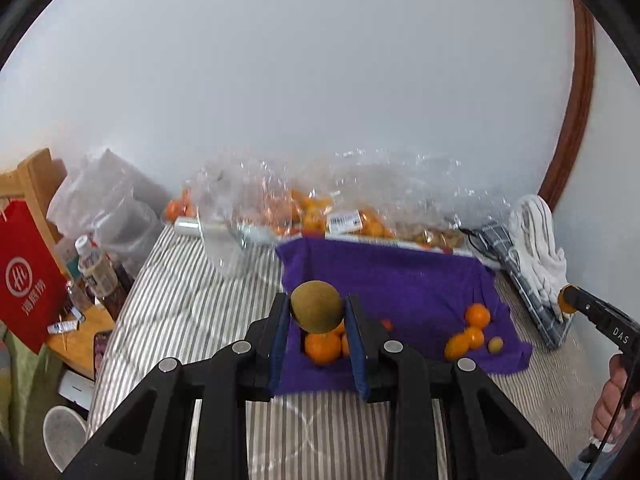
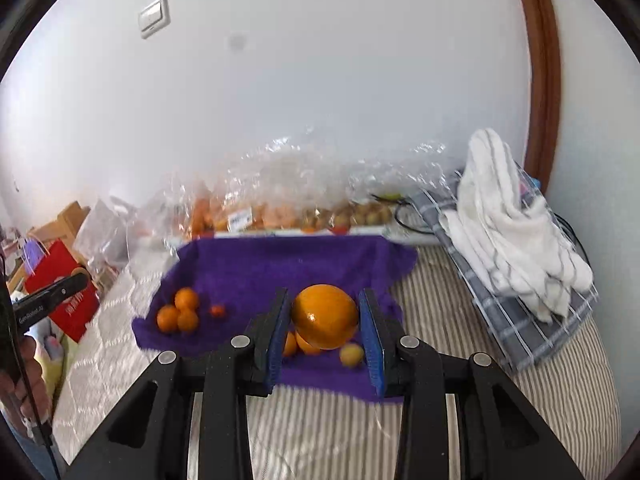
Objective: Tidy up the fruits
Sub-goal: 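Carry both held fruits over the purple towel, then lower both fruits onto the towel and open both tools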
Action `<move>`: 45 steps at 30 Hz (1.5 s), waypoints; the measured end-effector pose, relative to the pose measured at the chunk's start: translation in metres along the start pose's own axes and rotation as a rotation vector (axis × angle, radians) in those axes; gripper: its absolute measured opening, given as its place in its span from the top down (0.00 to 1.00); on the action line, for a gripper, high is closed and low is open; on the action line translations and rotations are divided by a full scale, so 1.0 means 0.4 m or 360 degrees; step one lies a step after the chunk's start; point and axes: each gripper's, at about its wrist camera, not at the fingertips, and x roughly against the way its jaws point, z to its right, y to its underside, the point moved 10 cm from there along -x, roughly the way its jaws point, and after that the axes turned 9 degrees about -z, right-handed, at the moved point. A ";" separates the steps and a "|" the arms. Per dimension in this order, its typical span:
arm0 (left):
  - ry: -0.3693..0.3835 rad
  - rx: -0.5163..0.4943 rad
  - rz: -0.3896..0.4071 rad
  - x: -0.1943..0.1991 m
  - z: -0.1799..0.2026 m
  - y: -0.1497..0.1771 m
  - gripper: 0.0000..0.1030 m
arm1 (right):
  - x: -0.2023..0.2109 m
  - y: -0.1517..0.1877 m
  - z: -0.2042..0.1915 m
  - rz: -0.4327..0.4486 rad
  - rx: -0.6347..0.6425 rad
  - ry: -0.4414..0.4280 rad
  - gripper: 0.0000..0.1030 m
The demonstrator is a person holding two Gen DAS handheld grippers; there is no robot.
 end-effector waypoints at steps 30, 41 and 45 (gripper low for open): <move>0.0043 -0.0032 -0.0412 -0.468 0.090 -0.115 0.74 | -0.485 -0.099 0.017 -0.0498 0.0073 0.0007 0.67; -0.0026 -0.0119 -0.0529 -0.529 0.111 -0.060 0.74 | -0.555 -0.041 0.036 -0.0635 0.0128 0.0093 0.67; -0.0051 -0.0119 -0.0562 -0.540 0.104 -0.049 0.74 | -0.559 -0.039 0.039 -0.0631 0.0137 0.0108 0.67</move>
